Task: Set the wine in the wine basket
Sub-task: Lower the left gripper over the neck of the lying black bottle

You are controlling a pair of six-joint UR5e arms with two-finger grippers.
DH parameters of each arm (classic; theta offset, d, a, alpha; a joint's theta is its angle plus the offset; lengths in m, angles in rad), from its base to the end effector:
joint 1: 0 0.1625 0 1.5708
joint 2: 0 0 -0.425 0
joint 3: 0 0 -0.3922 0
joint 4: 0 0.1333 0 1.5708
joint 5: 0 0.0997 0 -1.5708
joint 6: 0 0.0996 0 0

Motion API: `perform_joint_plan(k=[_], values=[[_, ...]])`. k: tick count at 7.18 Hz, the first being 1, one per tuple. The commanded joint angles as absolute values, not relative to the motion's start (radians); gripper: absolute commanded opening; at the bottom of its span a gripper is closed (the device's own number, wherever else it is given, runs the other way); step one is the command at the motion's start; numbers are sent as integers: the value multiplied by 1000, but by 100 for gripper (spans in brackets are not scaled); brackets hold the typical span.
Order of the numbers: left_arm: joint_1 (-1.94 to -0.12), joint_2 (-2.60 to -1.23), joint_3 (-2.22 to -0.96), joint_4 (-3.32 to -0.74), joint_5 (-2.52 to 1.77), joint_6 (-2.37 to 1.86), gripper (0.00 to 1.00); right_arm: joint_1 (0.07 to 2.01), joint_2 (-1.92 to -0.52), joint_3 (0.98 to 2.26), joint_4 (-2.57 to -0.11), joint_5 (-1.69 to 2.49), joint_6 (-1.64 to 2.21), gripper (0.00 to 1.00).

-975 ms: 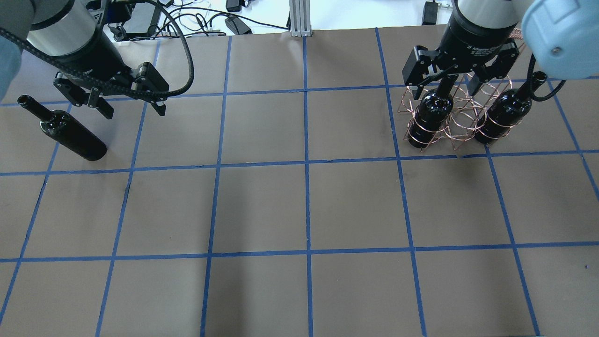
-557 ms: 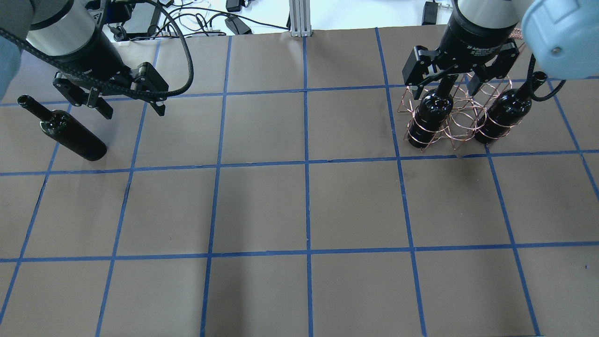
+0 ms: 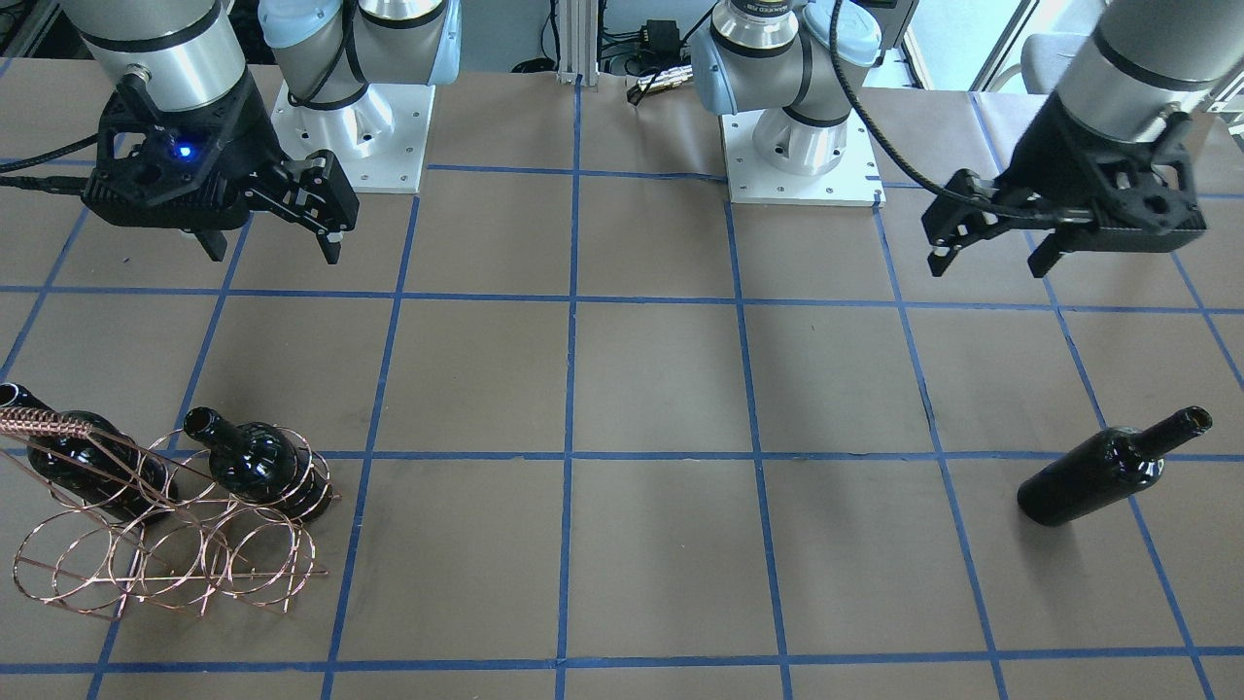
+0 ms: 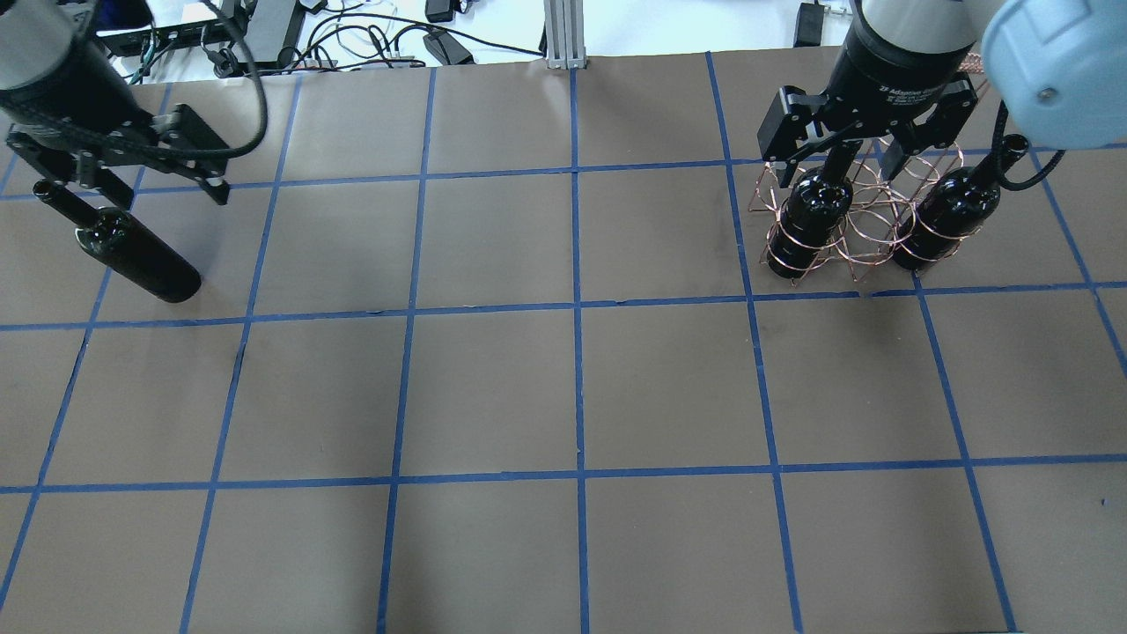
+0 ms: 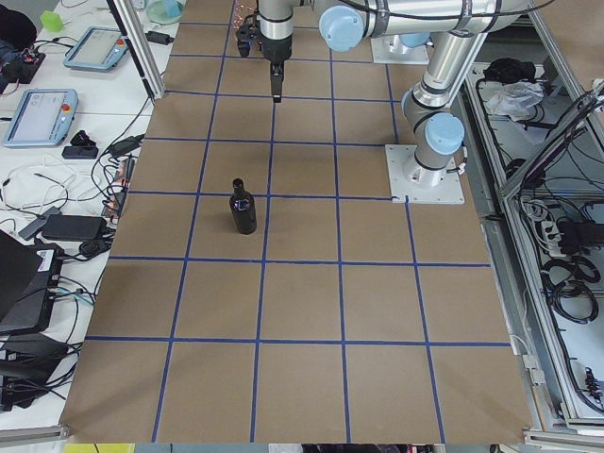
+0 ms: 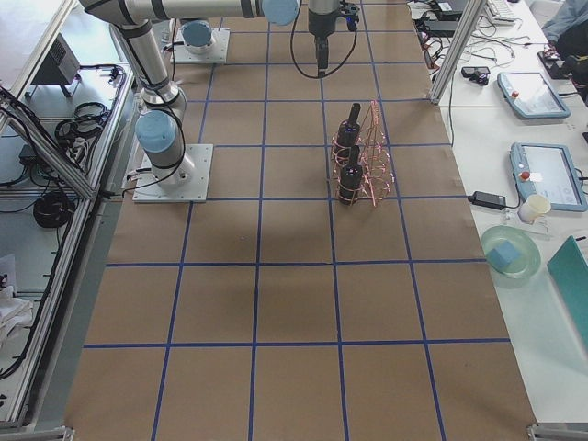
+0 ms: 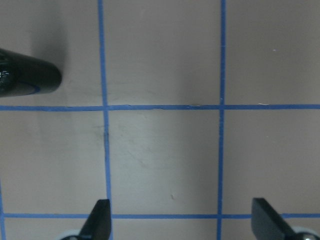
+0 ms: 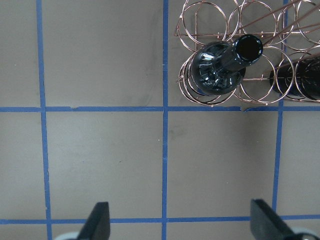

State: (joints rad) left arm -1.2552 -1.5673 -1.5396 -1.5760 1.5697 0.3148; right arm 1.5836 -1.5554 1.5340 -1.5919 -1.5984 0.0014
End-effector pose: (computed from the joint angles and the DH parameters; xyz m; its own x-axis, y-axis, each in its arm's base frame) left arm 0.0262 -0.5101 0.5045 -1.0000 -0.0009 -0.0081 -0.0007 0.9996 -0.0284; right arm 0.1370 -0.5008 0.5006 -0.9996 -0.0102 0.0275 -0.0114 0.9990 -0.0425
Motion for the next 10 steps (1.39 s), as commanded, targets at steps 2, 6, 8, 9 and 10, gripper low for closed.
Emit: perform_joint_plan(k=[2,6,8,9,10], values=[[-1037,-1665,-1435,-1534,1566,568,100,1585,-1557,1534,-1594,-1598,3,99],[-993,-1825,-1339,-1436,1556,589,100,1585,-1557,1534,-1591,-1598,3,99],[-994,-1880,-1347,-1430,1513,588,100,1586,-1557,1534,-1591,-1598,5,99],[-994,-1902,-1347,-1419,1511,588,100,1586,-1557,1534,-1591,-1598,5,99],[-994,-1926,-1350,-1395,1511,588,100,1588,-1557,1534,-1591,-1598,6,99]])
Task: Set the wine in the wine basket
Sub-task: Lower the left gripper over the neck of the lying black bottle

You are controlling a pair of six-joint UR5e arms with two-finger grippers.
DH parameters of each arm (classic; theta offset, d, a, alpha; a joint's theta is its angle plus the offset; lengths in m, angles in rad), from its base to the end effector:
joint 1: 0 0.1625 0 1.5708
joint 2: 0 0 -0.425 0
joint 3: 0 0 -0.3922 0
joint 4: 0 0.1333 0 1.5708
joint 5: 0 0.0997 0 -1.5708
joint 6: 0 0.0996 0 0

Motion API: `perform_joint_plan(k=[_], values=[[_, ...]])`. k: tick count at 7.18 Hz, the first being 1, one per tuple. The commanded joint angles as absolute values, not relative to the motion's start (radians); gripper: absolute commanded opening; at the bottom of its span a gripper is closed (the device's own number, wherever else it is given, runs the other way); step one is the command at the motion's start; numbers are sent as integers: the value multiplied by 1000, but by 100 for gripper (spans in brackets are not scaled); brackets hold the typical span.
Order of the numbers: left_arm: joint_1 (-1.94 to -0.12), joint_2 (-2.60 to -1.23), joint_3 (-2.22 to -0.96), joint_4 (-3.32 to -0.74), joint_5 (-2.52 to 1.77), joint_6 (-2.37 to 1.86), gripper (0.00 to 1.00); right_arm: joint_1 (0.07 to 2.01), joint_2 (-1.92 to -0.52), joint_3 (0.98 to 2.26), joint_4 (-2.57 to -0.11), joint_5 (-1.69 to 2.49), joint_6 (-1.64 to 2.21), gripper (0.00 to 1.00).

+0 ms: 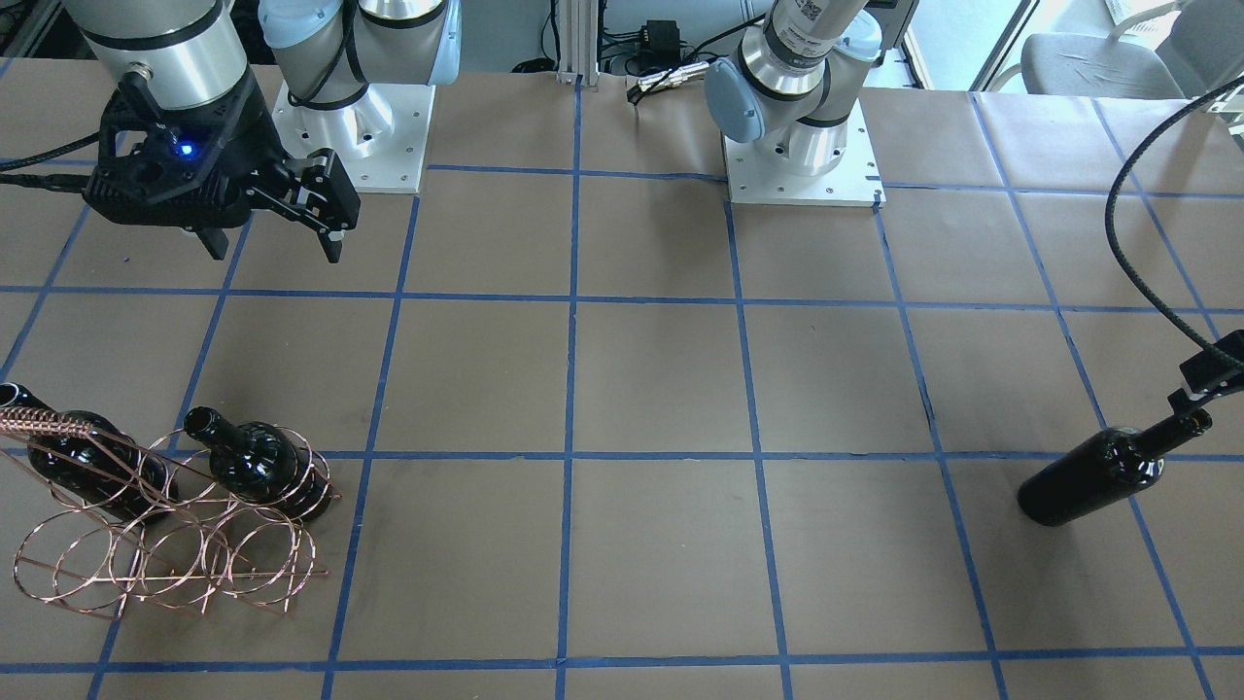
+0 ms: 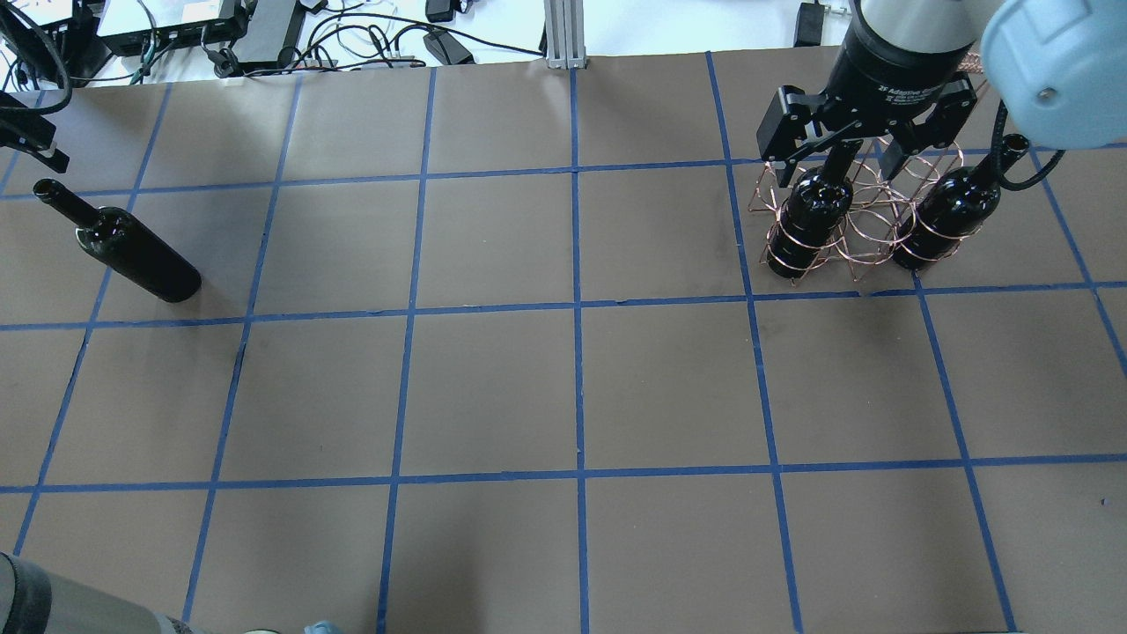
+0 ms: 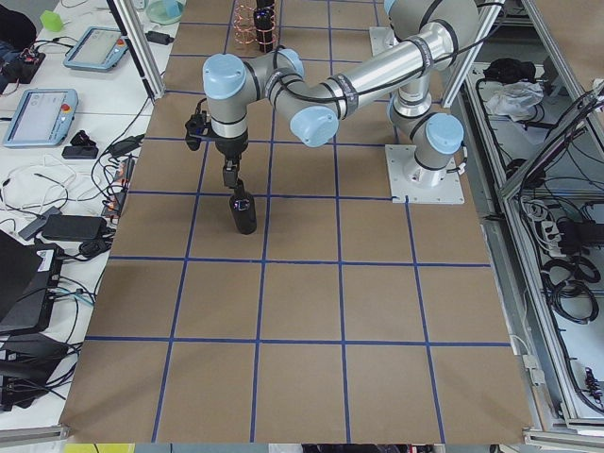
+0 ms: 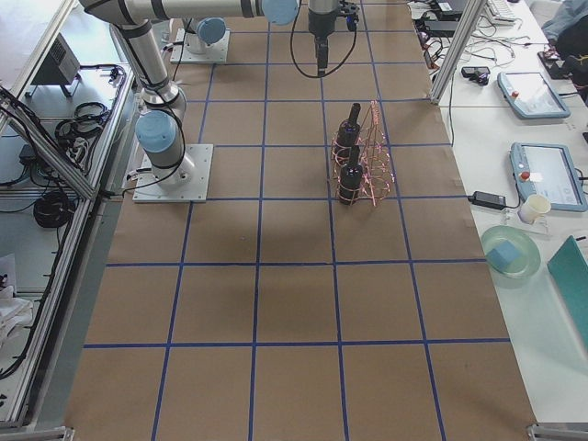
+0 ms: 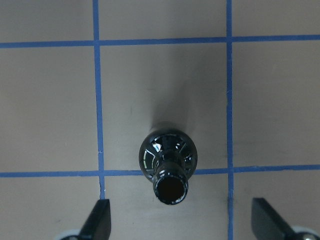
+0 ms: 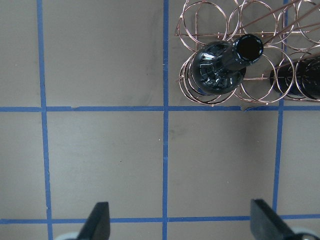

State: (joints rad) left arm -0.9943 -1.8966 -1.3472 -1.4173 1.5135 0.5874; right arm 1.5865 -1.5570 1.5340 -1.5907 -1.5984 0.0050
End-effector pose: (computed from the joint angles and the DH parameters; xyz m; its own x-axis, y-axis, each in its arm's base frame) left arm 0.2273 -0.6047 0.4309 -0.9997 0.0131 0.0192 0.0116 0.9972 -0.0744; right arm 0.1384 -0.4997 0.5013 -0.9996 -0.0095 0.0274 -0.0107 0.9990 -0.0430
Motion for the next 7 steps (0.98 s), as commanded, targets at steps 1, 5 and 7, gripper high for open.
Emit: perform_joint_plan(k=[1,5,7], values=[[-994,-1940,-1350,-1376,1508,586,100,1585,-1557,1534,-1591,-1598,3,99],[-996,-1959,-1356,-1391,1511,581,78,1586,-1557,1534,-1591,-1598,5,99],[-996,-1960,-1377,-1391,1516,581,78,1585,-1557,1534,-1591,-1598,5,99]])
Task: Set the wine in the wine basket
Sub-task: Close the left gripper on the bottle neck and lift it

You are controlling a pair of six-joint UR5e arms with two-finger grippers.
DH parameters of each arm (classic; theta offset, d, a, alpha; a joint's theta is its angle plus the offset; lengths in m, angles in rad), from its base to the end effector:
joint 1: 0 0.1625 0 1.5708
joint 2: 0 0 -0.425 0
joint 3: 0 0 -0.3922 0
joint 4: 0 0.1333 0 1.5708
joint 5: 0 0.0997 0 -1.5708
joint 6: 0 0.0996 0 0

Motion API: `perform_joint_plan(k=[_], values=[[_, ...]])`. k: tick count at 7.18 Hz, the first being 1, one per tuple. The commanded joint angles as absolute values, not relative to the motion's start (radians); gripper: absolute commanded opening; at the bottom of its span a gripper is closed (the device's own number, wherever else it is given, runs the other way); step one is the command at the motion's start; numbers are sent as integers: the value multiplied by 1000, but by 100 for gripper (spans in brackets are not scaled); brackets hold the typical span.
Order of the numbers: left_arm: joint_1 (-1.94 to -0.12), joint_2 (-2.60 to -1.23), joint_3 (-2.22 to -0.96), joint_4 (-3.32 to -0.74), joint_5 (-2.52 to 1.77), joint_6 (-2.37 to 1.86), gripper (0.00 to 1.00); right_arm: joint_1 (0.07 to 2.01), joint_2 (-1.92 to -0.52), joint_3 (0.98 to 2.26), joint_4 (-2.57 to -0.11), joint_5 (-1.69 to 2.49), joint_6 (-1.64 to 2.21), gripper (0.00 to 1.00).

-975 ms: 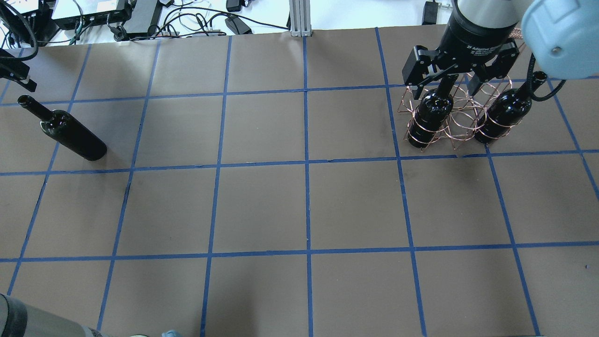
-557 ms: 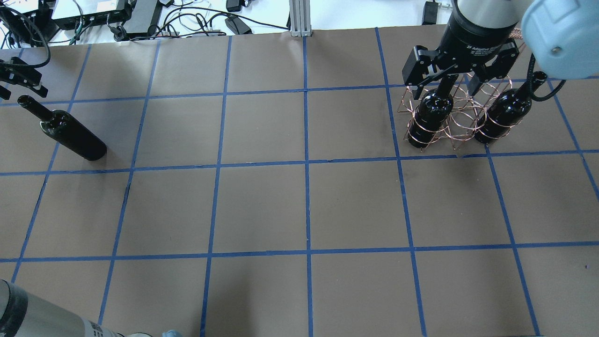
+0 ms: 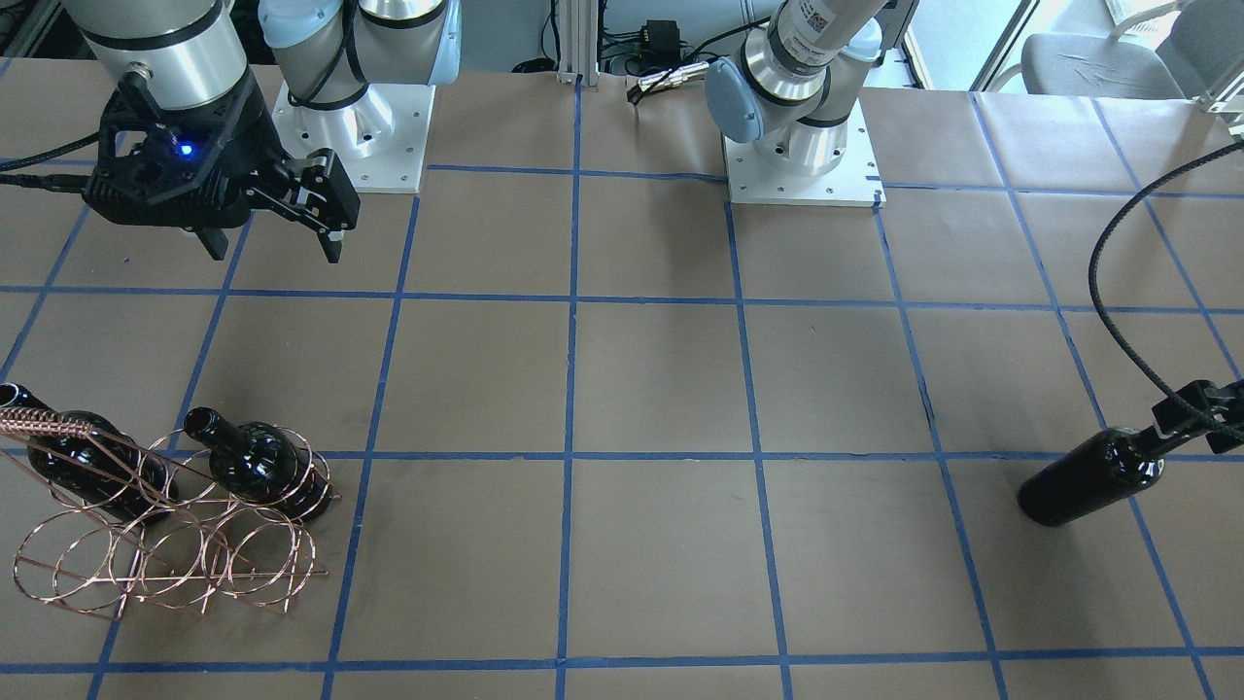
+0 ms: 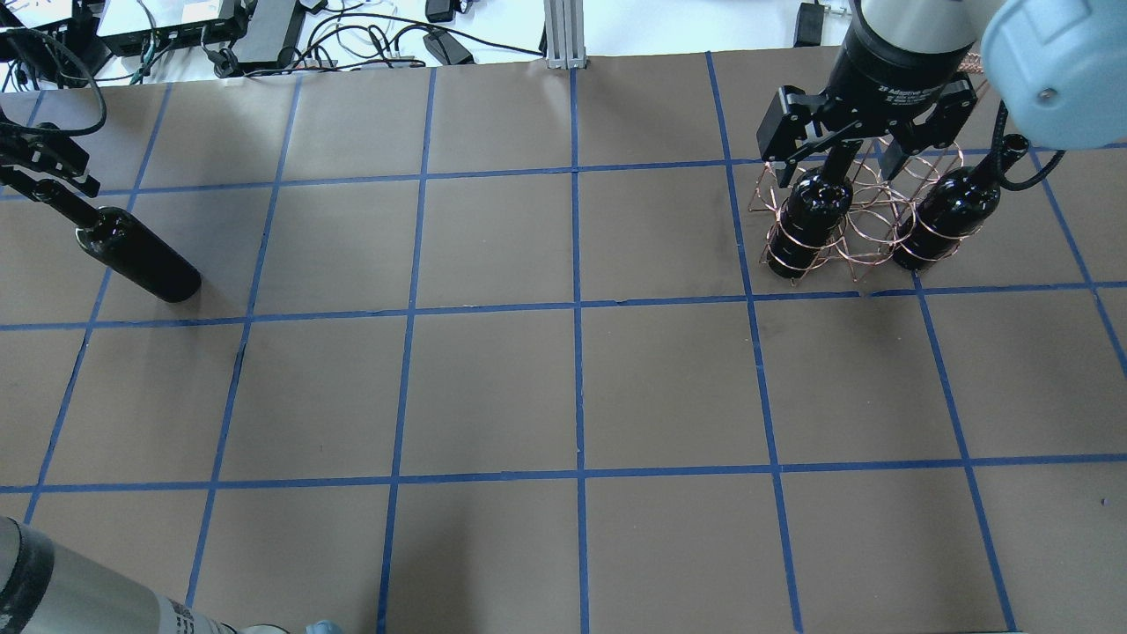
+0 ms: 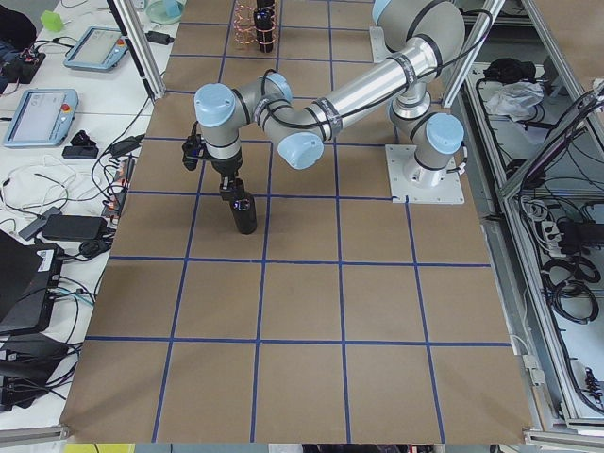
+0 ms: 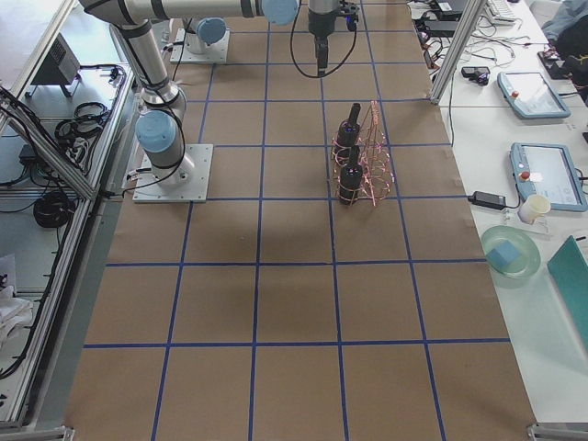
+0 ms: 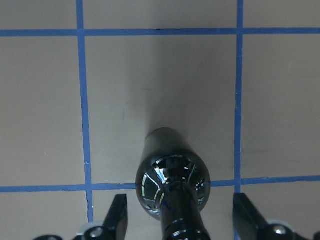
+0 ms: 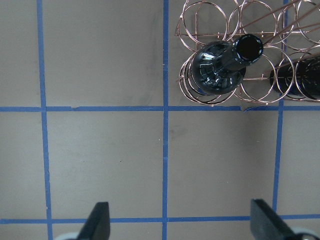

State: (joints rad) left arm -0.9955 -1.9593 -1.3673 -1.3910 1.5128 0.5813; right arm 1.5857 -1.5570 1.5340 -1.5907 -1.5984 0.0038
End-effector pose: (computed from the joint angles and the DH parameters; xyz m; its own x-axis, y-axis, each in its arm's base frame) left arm 0.2346 -0.6174 0.3837 -0.9987 0.0065 0.0513 0.0051 0.9996 -0.0275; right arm 0.1380 -0.4998 0.5013 -0.9996 -0.0099 0.0274 -0.0111 0.9990 -0.0430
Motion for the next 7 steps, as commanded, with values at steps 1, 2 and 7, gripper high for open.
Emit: perform_joint_plan(k=[1,2,7], values=[[-996,-1960,-1379,-1396,1520,581,77,1586,-1557,1534,-1591,-1598,6,99],[-996,-1959,-1378,-1408,1522,583,75,1585,-1557,1534,-1591,-1598,6,99],[-996,-1957,-1378,-1463,1526,586,0,1586,-1559,1534,-1591,-1598,5,99]])
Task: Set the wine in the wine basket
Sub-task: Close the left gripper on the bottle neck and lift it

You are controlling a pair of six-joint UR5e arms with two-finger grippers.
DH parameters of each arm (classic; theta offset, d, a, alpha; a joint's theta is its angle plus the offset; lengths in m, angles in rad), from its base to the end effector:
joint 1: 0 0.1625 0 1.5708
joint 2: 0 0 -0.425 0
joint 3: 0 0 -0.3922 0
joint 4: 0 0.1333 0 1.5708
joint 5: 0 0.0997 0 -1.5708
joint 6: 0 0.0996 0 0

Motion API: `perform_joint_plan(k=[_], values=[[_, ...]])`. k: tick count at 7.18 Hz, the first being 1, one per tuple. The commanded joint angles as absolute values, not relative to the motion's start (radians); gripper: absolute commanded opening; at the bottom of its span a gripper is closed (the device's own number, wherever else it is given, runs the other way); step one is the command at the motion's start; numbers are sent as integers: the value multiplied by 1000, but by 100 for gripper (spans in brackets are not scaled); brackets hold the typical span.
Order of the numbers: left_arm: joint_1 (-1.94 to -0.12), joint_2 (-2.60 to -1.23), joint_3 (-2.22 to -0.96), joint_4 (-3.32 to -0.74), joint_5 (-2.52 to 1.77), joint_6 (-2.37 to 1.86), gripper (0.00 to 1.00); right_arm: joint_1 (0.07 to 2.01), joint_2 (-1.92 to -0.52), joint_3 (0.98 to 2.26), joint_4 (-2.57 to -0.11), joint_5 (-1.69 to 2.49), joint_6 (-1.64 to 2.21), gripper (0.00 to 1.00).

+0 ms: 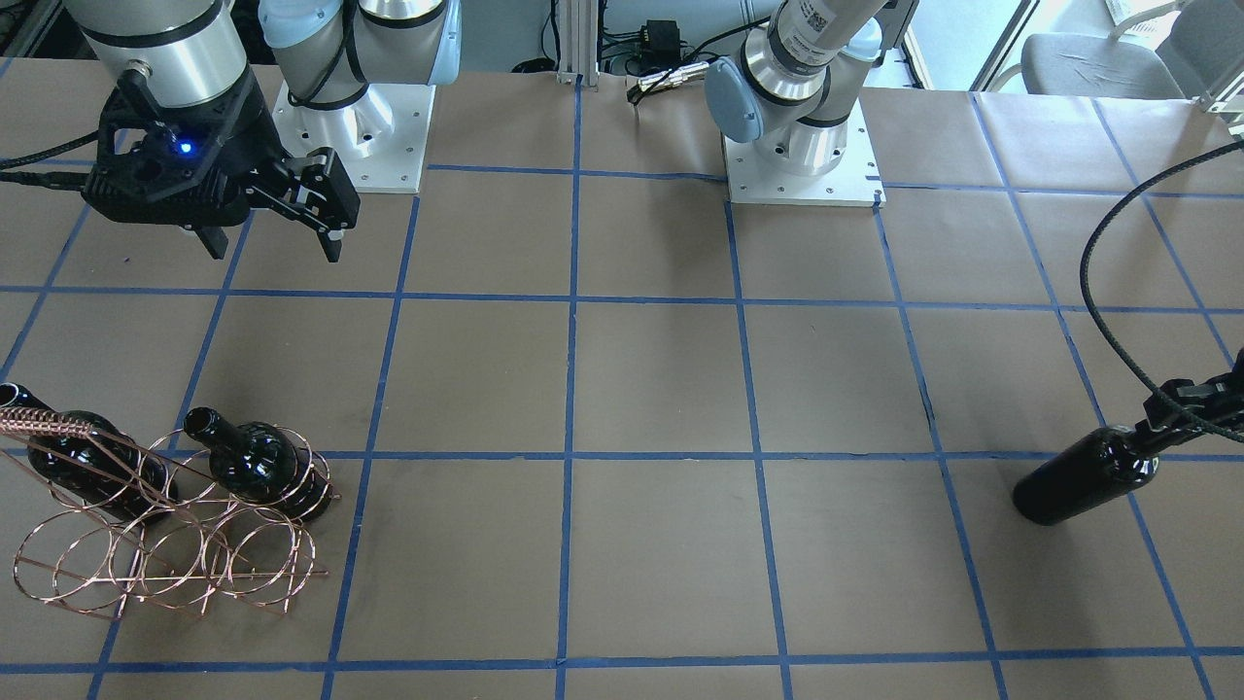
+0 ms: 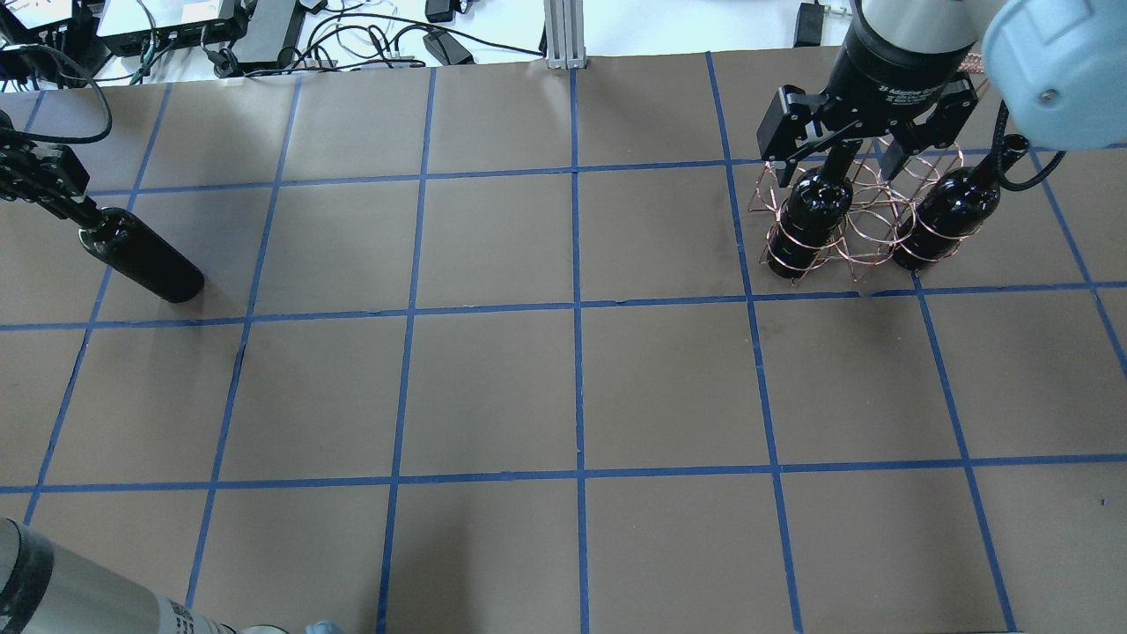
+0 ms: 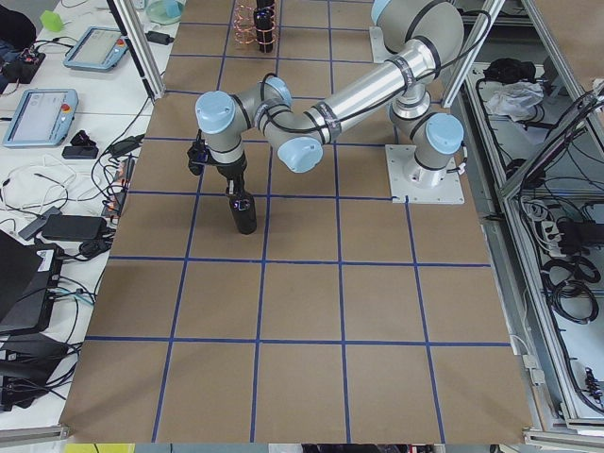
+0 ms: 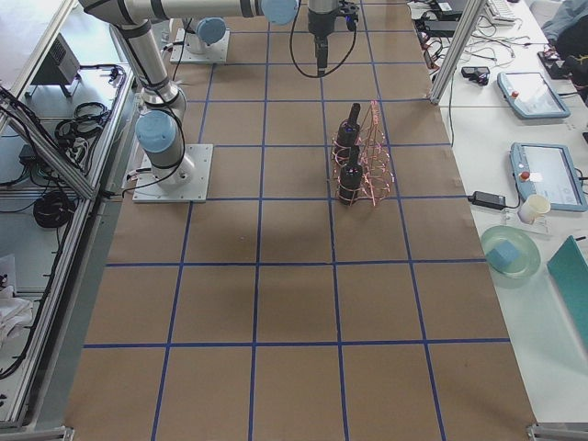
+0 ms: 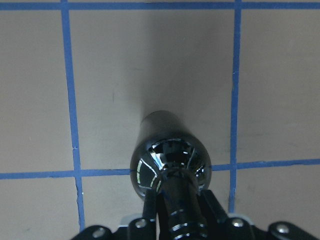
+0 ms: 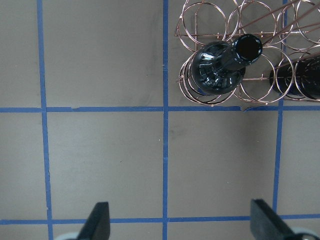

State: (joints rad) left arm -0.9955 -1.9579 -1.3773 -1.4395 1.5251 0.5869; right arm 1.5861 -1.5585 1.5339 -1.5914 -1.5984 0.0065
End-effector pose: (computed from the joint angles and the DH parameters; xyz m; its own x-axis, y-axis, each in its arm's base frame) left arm 0.2318 -0.6108 0.3751 -0.9973 0.0092 0.0724 0.0111 0.9996 0.0266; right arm 0.1382 -0.4993 0.5022 -0.9996 -0.0076 0.0273 -0.0088 0.9989 -0.0454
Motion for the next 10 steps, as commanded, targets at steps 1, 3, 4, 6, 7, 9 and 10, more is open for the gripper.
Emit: perform_joint_plan(k=[1,3,4,6,7,9,10], values=[[-996,-1956,-1378,-1465,1549,587,0,1586,-1559,1534,-1591,-1598,6,99],[-1005,-1941,-1374,-1465,1549,583,0,1586,-1559,1534,-1591,-1598,5,99],[-1035,-1930,-1373,-1463,1551,578,0,1586,-1559,1540,-1591,-1598,6,99],[-1090,-1908,-1373,-1466,1549,514,0,1585,-1565,1546,-1591,-1598,6,99],[-1151,-1890,-1376,-1474,1549,458,0,1585,-1563,1546,-1592,-1598,6,99],[-1282,-1856,-1381,-1508,1549,333,0,1585,-1563,1546,-1592,-1597,6,99],[-1342,-1844,-1390,-1519,1542,310,0,1585,-1563,1546,-1592,-1598,6,99]])
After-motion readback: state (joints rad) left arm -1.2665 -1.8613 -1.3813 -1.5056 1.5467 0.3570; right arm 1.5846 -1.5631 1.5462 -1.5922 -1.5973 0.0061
